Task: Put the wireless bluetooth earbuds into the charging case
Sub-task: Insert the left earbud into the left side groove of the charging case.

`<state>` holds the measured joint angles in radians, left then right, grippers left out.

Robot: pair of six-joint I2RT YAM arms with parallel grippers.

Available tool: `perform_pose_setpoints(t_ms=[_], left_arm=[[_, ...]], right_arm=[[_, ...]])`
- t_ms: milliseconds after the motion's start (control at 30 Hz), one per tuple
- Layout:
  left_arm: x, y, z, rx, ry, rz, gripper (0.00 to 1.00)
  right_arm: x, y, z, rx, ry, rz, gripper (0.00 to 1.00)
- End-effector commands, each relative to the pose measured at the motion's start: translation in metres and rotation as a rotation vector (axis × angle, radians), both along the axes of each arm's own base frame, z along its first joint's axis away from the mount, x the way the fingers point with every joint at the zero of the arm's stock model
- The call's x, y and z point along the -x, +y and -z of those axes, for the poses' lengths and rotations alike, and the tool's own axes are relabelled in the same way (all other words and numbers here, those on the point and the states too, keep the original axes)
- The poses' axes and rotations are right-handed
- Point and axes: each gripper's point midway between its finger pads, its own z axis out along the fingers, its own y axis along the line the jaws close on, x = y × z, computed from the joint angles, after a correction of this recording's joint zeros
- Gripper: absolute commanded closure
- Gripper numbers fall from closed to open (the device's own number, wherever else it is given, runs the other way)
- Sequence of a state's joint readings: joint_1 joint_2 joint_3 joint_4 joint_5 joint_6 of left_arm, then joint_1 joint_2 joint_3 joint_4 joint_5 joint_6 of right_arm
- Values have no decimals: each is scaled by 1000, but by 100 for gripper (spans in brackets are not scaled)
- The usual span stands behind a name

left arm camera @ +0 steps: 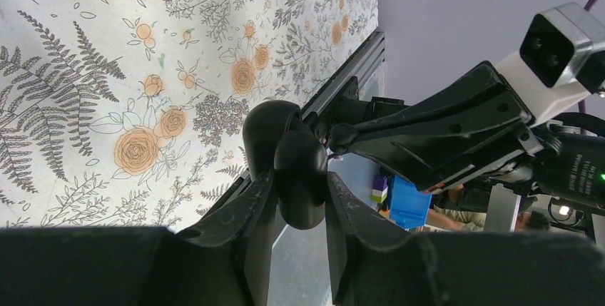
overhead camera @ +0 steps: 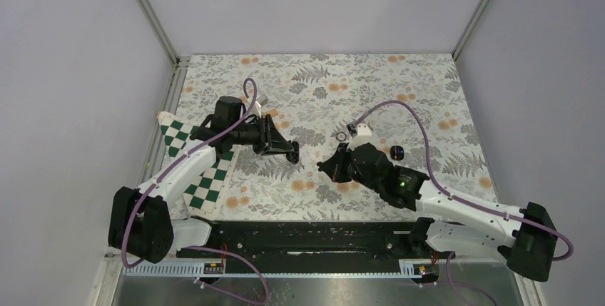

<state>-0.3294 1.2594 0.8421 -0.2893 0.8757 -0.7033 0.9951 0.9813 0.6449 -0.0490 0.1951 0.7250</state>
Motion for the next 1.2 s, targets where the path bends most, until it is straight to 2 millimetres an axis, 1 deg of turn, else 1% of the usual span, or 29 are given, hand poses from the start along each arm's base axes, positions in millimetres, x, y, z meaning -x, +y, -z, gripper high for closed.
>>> perform_pose_setpoints(t_ms=[0,100,167,267,400,500,600,800,967,1167], left_arm=[[-10,-3,-21,18,-110,-7,100],[-14,-1,-18,4,-112,-32,100],[-14,-1,-19,2,-114,-35,100],[-15,-2,-20,2,-120,-36,100],[-17,-1,-22,-5,-135,-49,100],[-17,-1,-22,-5,-132,-49,100],[-16,0,-20,-7,-126,-52,100],[-15,0,-20,-6,-128,-53,100],[-14,0,-21,-5,-130,-52,100],[-15,1,-21,-5,-132,-57,100]], right_arm=[[-8,27,-43,-146,-9,22,100],[-14,30,-45,-171,32,80,100],[-15,29,-43,-148,52,96,100],[-17,33,-49,-127,70,102,100],[-18,44,-55,-129,103,121,100],[-19,56,-55,-124,128,110,100],[-22,62,-50,-110,140,121,100],[-30,61,-46,-96,133,167,100],[-33,64,-44,-60,133,166,100],[-36,69,-47,-69,127,165,100]])
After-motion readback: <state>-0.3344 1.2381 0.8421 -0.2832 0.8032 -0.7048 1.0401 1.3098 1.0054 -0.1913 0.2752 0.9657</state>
